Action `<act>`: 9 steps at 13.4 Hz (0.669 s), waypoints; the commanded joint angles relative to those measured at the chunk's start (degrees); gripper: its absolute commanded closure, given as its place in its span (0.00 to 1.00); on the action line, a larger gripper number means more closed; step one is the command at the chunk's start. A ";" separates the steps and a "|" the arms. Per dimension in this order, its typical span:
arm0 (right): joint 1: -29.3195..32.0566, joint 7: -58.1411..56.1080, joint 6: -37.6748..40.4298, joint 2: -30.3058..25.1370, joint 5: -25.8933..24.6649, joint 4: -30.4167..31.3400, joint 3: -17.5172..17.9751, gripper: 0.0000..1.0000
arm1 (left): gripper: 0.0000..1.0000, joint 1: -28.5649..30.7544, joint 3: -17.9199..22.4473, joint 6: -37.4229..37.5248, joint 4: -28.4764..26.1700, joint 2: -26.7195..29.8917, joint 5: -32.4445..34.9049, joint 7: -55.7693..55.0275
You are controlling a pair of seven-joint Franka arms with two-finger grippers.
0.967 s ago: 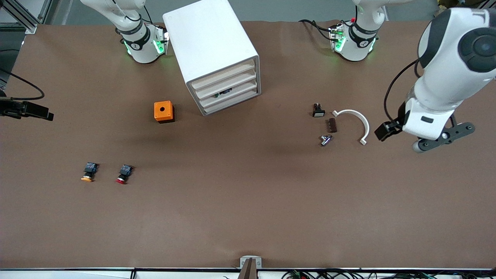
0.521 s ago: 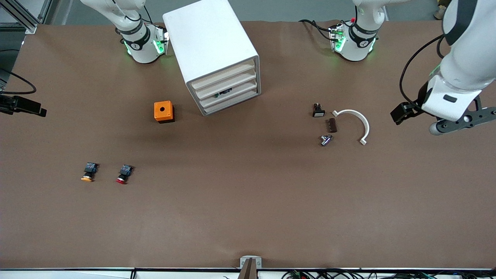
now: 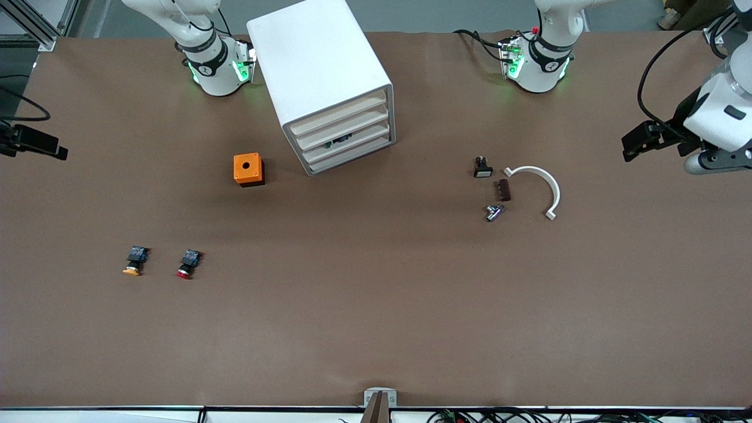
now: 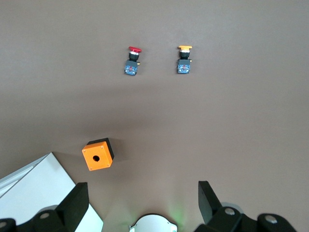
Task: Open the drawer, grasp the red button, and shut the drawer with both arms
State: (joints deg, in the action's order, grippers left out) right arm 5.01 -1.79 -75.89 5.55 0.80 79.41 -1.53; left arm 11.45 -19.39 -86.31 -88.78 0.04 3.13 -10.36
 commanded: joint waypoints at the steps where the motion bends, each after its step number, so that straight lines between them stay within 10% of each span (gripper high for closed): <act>1: -0.53 1.17 -0.83 -5.18 0.25 5.73 0.21 0.00 | 0.00 -2.81 2.40 0.71 -3.32 3.91 -1.29 1.57; 9: -2.81 1.17 -9.25 -18.36 0.34 21.10 0.12 0.00 | 0.00 -14.00 13.85 0.53 -6.49 6.64 -1.37 2.54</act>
State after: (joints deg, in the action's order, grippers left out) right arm 3.23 -1.58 -80.28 -7.16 0.83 92.15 -1.31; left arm -1.85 -6.44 -85.55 -93.74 5.34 2.77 -9.02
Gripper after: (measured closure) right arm 0.000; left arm 0.000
